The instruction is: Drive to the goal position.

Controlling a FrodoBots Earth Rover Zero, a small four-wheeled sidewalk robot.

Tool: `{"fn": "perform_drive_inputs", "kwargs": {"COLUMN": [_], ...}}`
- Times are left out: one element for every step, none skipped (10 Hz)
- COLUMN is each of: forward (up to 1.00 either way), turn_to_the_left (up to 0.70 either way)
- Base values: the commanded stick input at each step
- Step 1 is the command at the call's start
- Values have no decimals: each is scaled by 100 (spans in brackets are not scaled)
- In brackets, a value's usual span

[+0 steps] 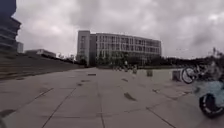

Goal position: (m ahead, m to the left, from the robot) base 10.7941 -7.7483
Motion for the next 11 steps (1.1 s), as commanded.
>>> {"fn": "perform_drive_inputs", "kwargs": {"forward": [70,70,70,70,70,70,70,70,70,70,70], "turn_to_the_left": [0,0,0,0,0,0,0,0,0,0,0]}}
